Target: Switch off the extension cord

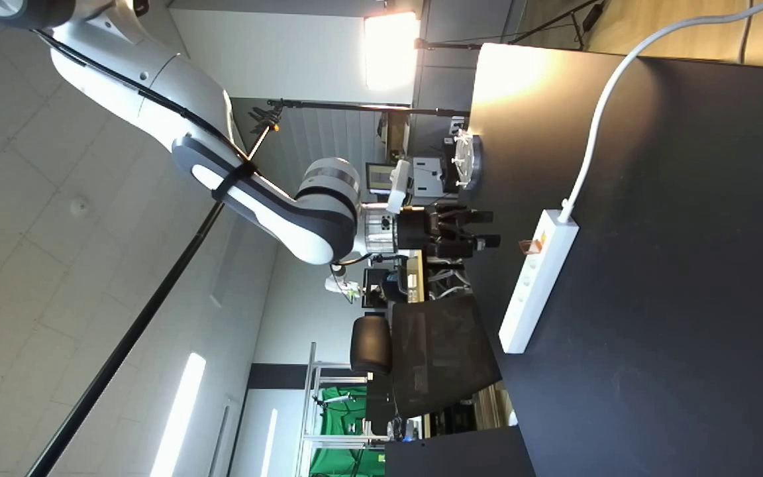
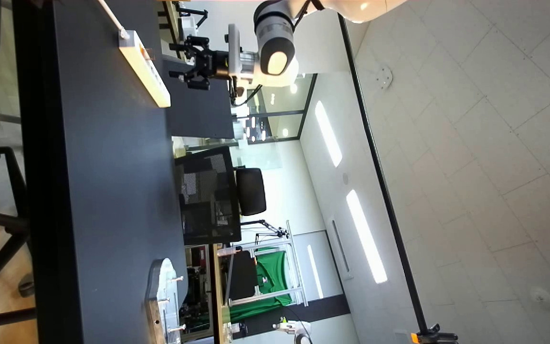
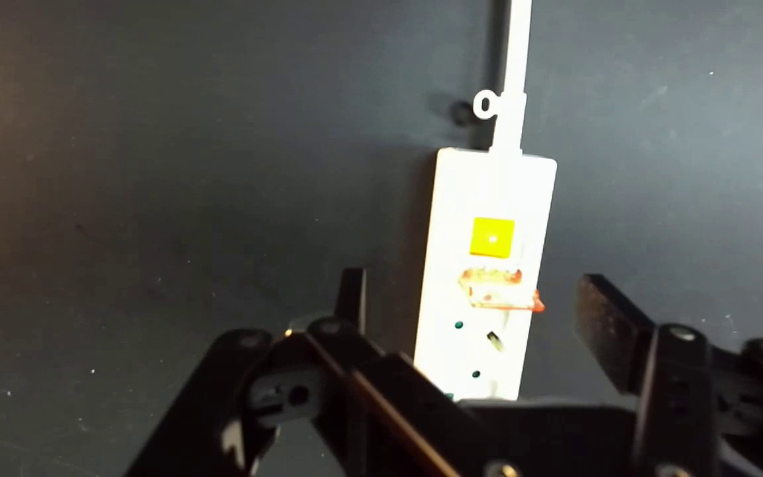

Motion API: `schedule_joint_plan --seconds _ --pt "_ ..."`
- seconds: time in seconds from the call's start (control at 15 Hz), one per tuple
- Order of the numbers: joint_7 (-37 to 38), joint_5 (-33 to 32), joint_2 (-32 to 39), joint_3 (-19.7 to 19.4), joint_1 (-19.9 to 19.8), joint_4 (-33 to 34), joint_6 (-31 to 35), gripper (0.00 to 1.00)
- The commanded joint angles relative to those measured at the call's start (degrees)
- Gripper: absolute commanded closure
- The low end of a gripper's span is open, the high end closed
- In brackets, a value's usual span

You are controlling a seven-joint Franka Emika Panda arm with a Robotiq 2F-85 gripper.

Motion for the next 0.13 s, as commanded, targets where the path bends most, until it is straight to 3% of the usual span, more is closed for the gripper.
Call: schedule_joint_plan --seconds 0.0,0.07 --pt "0.1 -0.28 0.11 0.4 -0.35 0.07 -0.06 0.12" --pt "0.04 -0.28 0.21 0.42 -0.38 0.08 -0.02 0.05"
